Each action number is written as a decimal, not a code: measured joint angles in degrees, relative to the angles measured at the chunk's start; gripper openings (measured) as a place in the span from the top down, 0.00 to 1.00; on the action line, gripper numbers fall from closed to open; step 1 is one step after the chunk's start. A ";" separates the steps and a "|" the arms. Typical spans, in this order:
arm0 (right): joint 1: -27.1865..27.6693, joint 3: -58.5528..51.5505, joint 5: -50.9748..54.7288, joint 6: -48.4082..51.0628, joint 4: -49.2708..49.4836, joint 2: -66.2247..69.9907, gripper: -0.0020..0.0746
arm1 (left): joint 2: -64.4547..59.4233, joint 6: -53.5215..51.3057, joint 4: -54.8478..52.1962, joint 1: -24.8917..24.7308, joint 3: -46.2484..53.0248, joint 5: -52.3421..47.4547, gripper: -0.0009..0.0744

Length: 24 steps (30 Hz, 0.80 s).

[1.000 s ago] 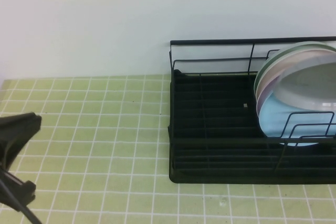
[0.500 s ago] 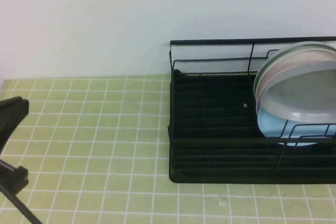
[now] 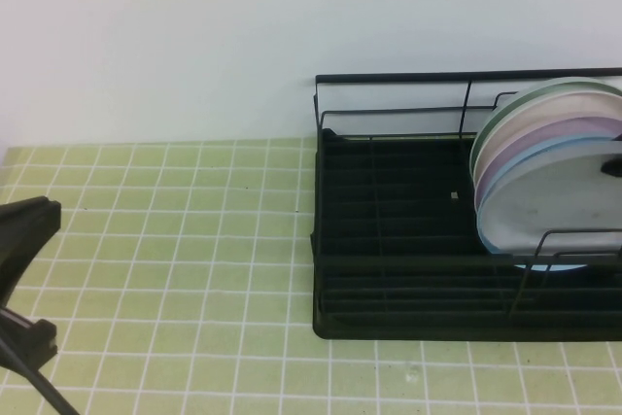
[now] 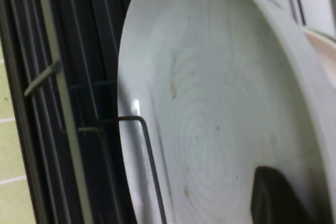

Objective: Place plate on rack

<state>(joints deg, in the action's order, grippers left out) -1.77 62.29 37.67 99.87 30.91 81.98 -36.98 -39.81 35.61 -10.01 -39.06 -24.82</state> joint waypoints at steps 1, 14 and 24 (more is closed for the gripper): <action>0.00 0.00 -0.12 0.00 0.00 0.47 0.84 | 0.00 0.00 0.00 0.00 0.00 0.00 0.99; 0.00 0.00 -0.88 -7.13 -6.70 3.61 0.83 | 0.68 -1.63 -0.07 -1.14 0.00 -0.27 0.99; 0.00 0.00 -0.63 -9.56 0.42 4.16 0.54 | 0.77 -1.63 2.10 -1.14 0.00 -0.81 0.99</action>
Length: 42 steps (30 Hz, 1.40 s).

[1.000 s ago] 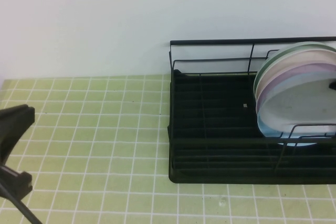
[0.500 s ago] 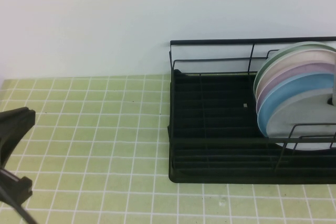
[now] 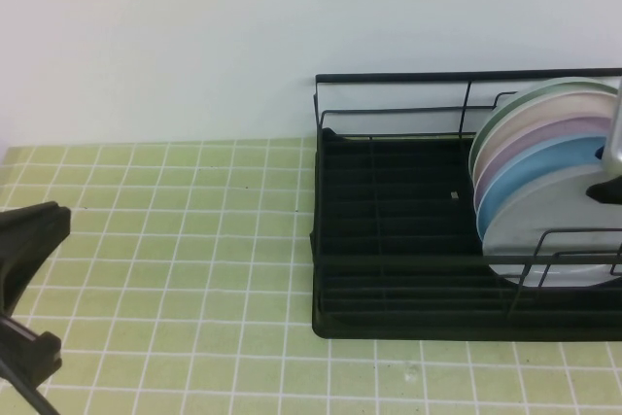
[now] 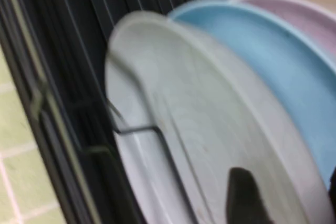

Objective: Place plate on rack

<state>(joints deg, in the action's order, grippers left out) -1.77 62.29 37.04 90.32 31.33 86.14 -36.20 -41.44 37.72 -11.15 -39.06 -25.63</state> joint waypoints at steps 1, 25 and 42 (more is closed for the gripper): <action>0.00 0.00 0.26 -0.13 0.79 0.00 0.52 | 0.00 0.00 0.63 0.00 0.00 0.00 0.99; 0.00 -1.38 -2.55 -6.40 29.77 -19.41 0.91 | 4.63 -20.26 18.31 0.00 5.25 19.74 0.99; 0.00 -33.87 -16.64 -3.18 41.64 -54.52 0.96 | 5.16 -25.39 23.31 0.00 10.15 23.17 0.99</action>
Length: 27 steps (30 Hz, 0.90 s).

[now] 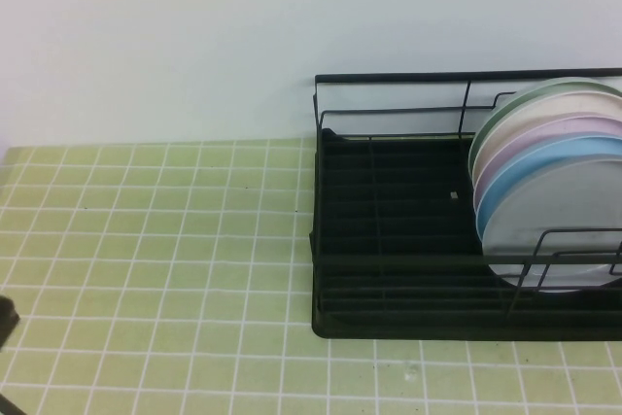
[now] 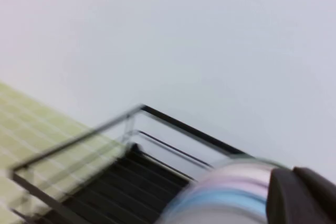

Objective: Place plate on rack

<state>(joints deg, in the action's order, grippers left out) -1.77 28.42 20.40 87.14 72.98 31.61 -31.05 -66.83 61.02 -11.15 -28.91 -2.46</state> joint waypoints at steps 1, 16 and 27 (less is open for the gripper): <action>0.00 -1.93 -1.82 0.00 0.09 -1.74 0.96 | 0.00 -0.82 0.00 0.00 0.75 0.02 0.99; 0.00 -10.49 -7.85 0.00 1.31 -10.35 0.97 | 3.50 -5.67 11.66 0.00 9.46 0.17 0.99; 0.00 -10.49 -7.27 0.00 2.09 -10.35 0.97 | 3.50 -21.49 10.94 0.00 9.35 -3.76 0.99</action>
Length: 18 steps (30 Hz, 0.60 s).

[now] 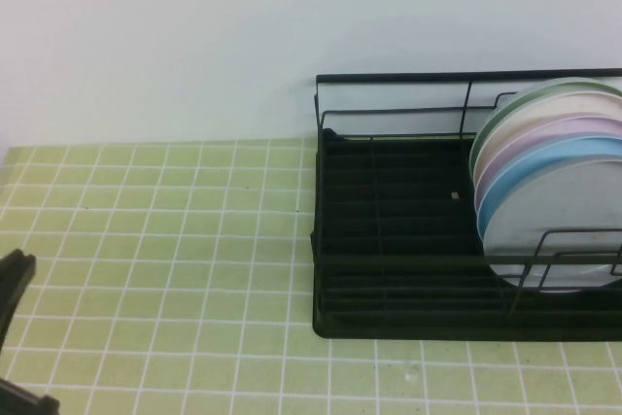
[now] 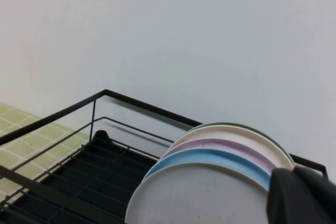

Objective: Place plate on rack

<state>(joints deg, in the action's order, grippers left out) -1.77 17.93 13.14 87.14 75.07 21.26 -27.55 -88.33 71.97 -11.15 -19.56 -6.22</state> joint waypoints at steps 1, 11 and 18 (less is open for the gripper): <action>0.00 0.00 -0.03 0.00 0.00 0.00 0.97 | 0.00 -0.45 0.00 0.00 0.13 -0.87 0.99; 0.00 -4.86 -0.05 0.00 2.27 -7.63 0.97 | 1.34 -0.54 1.63 0.00 2.13 -0.97 0.99; 0.00 -9.45 1.74 0.00 -10.69 -15.18 0.97 | 5.67 -3.13 0.86 0.00 5.06 -1.02 0.99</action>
<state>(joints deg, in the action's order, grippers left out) -1.77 8.48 14.88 87.14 64.38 6.09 -21.88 -91.46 72.83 -11.15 -14.50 -7.23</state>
